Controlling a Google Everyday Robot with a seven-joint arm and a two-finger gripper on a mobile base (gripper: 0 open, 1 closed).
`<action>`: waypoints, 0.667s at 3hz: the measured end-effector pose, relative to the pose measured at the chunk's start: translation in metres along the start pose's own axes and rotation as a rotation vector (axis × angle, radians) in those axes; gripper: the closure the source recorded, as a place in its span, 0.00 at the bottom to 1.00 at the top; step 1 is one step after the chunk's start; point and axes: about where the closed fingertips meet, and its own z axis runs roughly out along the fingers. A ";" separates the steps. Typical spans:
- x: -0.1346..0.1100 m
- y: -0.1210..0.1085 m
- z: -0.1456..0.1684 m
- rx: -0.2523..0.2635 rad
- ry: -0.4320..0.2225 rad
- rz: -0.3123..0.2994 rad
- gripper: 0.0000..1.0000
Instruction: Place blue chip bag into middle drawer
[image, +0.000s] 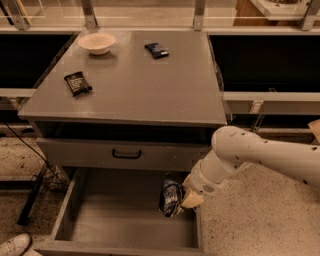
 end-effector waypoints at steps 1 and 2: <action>0.016 -0.003 0.028 -0.045 -0.012 0.023 1.00; 0.030 -0.003 0.049 -0.088 -0.008 0.039 1.00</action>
Offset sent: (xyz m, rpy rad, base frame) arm -0.0071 -0.0092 -0.0807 0.0188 0.1370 0.0024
